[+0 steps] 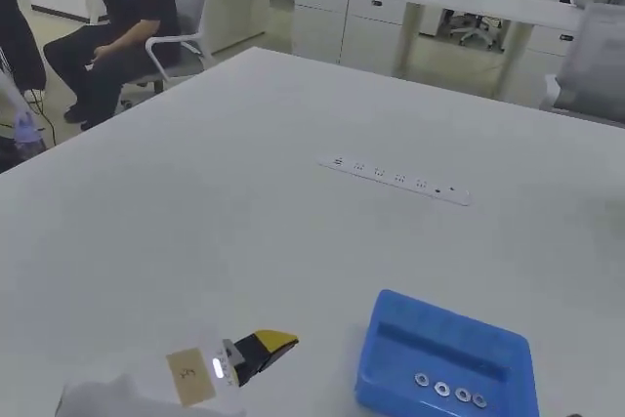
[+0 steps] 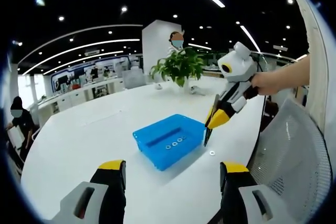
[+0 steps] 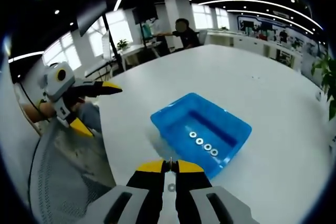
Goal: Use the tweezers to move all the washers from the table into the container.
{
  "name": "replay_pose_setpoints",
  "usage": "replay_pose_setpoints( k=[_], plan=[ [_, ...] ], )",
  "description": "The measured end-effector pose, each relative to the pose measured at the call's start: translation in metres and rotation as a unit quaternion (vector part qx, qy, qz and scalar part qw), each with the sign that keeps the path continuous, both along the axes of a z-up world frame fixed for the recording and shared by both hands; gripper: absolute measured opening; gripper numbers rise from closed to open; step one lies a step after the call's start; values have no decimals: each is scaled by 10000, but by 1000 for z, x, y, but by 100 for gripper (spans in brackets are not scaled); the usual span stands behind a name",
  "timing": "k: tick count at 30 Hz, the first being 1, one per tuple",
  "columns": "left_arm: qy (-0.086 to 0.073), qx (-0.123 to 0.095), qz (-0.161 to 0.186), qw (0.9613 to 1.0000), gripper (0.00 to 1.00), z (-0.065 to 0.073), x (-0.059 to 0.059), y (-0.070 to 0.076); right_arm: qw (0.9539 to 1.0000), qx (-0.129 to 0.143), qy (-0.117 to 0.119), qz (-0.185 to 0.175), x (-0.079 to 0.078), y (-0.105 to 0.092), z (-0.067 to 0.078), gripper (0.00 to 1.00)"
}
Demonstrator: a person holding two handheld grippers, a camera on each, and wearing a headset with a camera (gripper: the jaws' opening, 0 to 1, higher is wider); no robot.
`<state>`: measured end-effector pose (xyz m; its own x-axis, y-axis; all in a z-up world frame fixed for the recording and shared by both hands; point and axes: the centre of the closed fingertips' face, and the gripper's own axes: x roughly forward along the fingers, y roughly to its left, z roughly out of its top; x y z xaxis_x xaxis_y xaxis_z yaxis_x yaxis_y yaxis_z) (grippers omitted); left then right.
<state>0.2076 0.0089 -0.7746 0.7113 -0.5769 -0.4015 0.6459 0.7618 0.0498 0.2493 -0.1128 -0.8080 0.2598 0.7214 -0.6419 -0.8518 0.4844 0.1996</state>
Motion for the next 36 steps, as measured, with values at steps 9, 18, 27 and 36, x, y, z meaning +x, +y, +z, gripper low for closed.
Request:
replay_pose_setpoints(
  k=[9, 18, 27, 36],
  plan=[
    [7, 33, -1, 10000, 73, -1, 0, 1, 9996, -184, 215, -20, -7, -9, -16, 3],
    [7, 39, 13, 10000, 73, 0, 0, 1, 9991, -286, 294, 61, -13, -12, -20, 3],
    [-8, 51, 24, 10000, 73, 1, 1, 2, 9990, -338, 269, 81, -13, -13, -21, 4],
    [-11, 49, 27, 10000, 73, 1, 1, 2, 9987, -399, 283, 107, -15, -13, -24, 4]
  ],
)
